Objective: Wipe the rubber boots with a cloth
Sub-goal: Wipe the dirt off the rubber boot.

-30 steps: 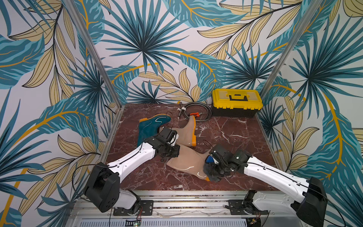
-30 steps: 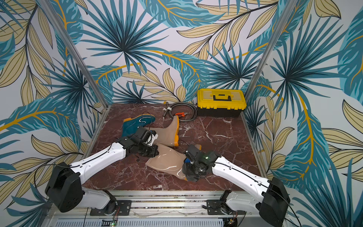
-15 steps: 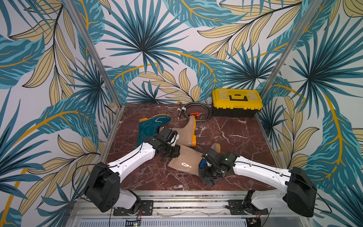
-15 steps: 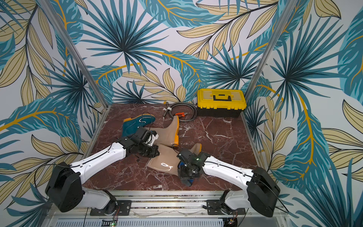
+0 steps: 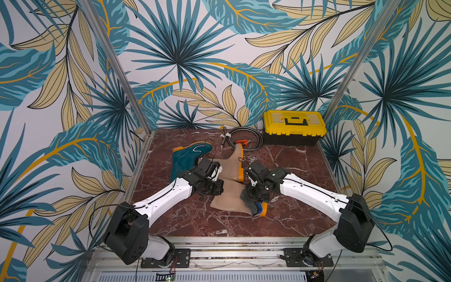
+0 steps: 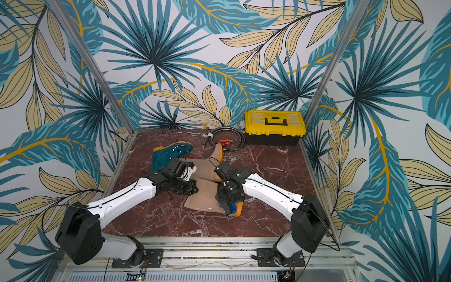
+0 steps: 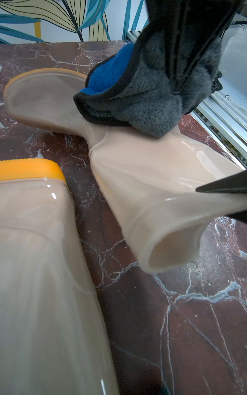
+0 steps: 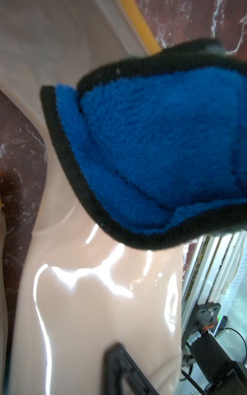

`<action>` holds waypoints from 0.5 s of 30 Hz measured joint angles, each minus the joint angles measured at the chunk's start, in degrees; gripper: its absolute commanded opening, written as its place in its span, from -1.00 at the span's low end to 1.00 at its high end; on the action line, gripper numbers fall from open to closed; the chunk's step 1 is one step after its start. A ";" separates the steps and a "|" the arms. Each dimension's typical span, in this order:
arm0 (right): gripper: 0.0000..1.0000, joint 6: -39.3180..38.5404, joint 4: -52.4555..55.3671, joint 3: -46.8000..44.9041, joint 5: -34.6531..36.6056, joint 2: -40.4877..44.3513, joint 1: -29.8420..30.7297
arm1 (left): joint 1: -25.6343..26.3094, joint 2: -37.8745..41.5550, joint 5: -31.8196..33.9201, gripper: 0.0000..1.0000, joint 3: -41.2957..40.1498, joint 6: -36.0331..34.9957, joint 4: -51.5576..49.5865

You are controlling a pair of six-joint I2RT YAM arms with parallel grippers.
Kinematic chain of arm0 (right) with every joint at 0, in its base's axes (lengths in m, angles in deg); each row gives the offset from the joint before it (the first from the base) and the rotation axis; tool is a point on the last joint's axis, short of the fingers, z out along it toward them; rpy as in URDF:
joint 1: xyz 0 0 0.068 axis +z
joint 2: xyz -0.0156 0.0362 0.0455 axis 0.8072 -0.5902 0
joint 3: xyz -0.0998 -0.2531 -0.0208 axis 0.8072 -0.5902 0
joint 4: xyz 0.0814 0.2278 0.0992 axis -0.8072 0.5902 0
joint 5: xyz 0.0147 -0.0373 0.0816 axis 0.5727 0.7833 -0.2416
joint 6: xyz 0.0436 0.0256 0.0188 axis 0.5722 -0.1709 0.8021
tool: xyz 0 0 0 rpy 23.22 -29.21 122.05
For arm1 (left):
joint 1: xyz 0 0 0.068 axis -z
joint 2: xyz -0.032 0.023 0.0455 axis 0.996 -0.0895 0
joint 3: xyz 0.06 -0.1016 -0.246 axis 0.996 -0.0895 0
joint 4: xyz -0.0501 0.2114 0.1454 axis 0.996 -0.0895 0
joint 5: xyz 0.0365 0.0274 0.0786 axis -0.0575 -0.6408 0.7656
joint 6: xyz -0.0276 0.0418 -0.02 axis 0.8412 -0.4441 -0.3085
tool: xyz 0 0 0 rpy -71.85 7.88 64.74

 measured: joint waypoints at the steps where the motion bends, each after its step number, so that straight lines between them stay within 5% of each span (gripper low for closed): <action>1: -1.00 -1.22 0.70 0.17 -0.11 -0.37 -2.40 | 0.00 0.33 -0.02 -1.00 -0.26 0.00 0.02; 9: -1.00 -8.83 5.95 11.10 2.32 -1.55 -20.50 | 0.00 1.03 -0.35 -1.00 -0.39 0.00 0.52; 15: -1.00 -9.33 4.83 9.55 0.96 -0.96 -17.79 | 0.00 1.03 -0.42 -1.00 -0.39 0.00 0.55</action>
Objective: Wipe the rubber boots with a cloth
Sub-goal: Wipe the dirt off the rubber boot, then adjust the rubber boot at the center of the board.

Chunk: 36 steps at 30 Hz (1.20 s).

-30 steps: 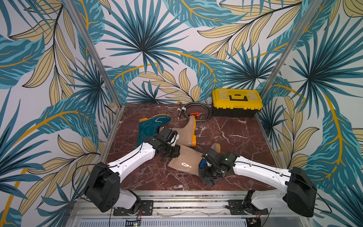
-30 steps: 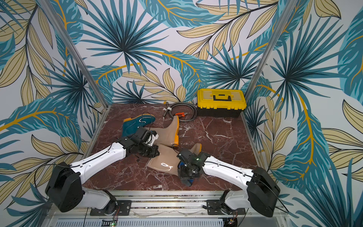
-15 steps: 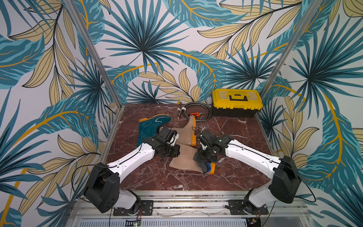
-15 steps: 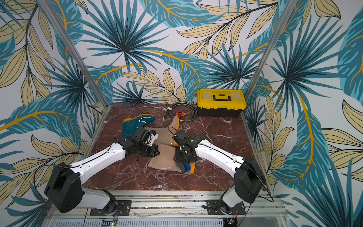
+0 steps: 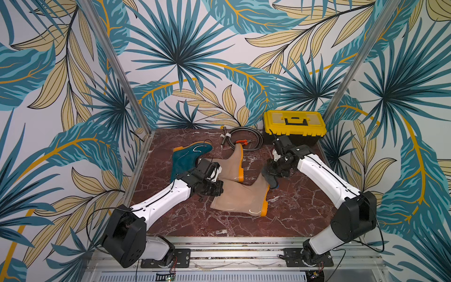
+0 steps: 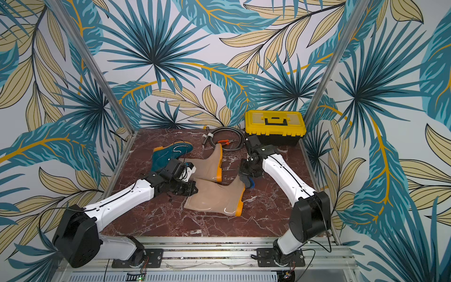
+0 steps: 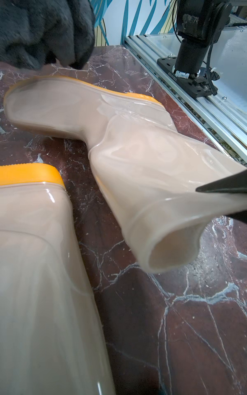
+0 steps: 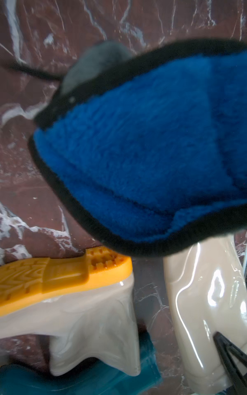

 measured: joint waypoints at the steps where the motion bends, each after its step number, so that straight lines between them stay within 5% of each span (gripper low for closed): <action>1: -1.00 0.55 -0.39 -2.38 -0.59 0.59 1.86 | 0.00 0.00 0.00 -1.00 0.00 0.00 0.00; 8: -1.00 3.58 -1.46 -16.68 -6.16 8.26 10.34 | -0.02 -0.07 -0.31 -1.00 0.00 0.02 -0.02; 18: -1.00 -0.28 0.00 4.57 -4.02 -5.90 -4.28 | -0.02 3.54 -4.57 -1.00 0.15 1.55 -0.31; 30: -1.00 -0.24 -0.35 4.15 -3.91 14.58 -4.09 | 0.57 18.43 -11.23 -1.00 3.34 7.32 -6.64; 36: -1.00 -0.74 0.17 4.11 -1.97 13.16 -6.27 | 6.40 8.76 -8.33 -1.00 18.21 7.78 -14.34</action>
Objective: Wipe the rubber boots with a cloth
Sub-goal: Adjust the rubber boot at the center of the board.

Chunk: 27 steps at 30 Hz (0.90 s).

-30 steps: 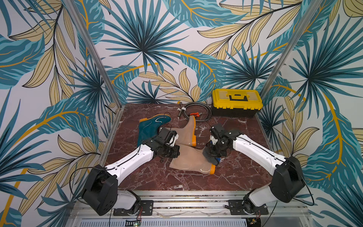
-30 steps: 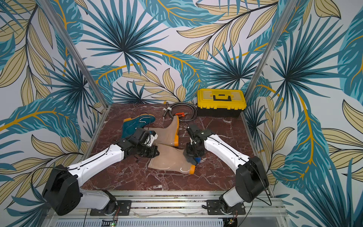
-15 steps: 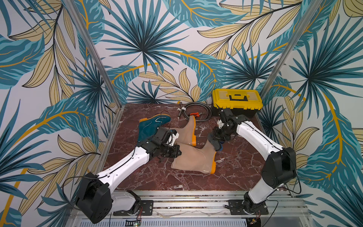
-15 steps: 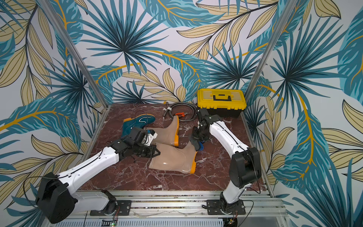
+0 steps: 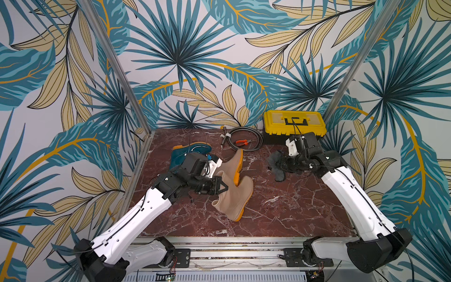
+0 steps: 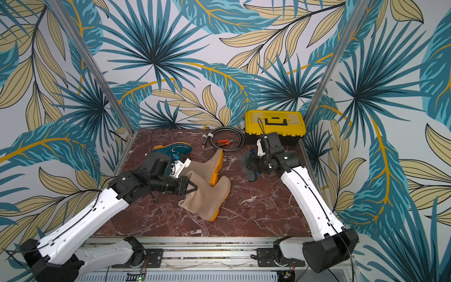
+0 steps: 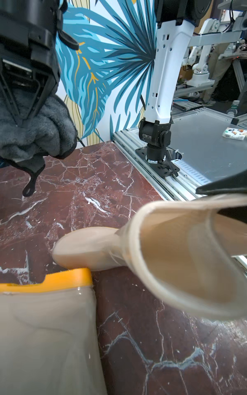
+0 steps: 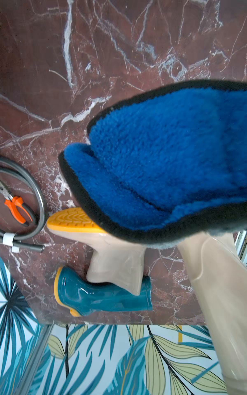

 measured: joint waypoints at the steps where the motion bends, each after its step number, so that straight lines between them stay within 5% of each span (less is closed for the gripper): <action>1: -1.00 -0.13 0.07 -0.02 0.33 -0.70 -0.31 | 1.31 -2.86 1.14 -1.00 2.34 -0.02 -0.02; 11: -1.00 -0.42 2.36 -8.92 7.67 3.56 -8.39 | 16.00 -36.72 8.28 -1.00 31.45 1.09 3.65; 14: -1.00 -0.52 3.15 -9.22 15.72 7.26 -11.74 | 19.52 -45.66 8.72 -0.21 40.50 0.52 4.63; 17: -1.00 -0.96 3.28 -8.48 22.01 10.40 -14.49 | 22.38 -53.86 8.59 0.12 49.57 -0.33 5.49; 22: -1.00 -2.49 3.54 -4.46 26.91 11.32 -16.70 | 25.44 -59.69 8.33 0.31 55.87 -2.64 5.07; 27: -1.00 -3.39 3.17 -3.87 23.56 10.49 -17.33 | 24.98 -56.68 11.26 0.33 54.01 -6.21 4.09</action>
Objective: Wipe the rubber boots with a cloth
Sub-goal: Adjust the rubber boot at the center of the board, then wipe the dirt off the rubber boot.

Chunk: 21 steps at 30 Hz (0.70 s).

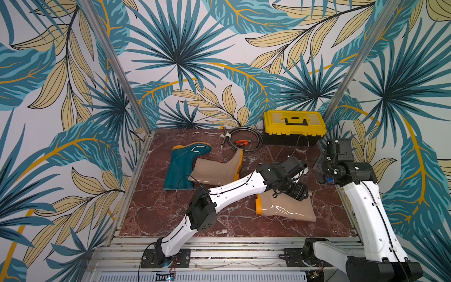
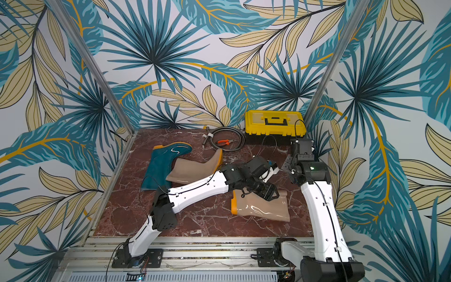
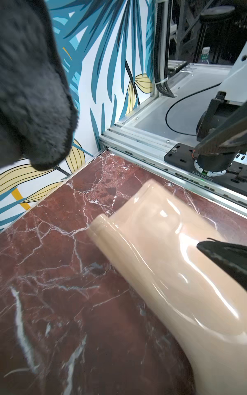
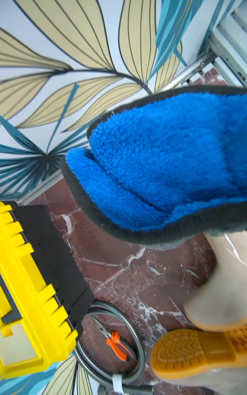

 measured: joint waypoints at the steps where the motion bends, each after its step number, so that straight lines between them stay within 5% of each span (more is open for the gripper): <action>1: -1.00 0.02 -0.66 -0.50 -2.05 -0.50 -0.02 | -0.07 1.95 1.88 0.33 -1.97 -0.87 0.09; 9: -1.00 4.61 -10.47 -13.79 -24.20 -3.80 0.57 | -2.62 23.45 16.94 0.38 -27.82 -2.10 2.97; 15: -1.00 7.78 -15.91 -22.03 -31.06 -8.50 6.38 | -9.88 26.51 9.35 0.22 -49.46 4.76 15.08; 21: -1.00 8.92 -18.84 -23.67 -32.00 -11.98 8.63 | -10.95 17.64 0.02 0.31 -48.78 8.74 23.98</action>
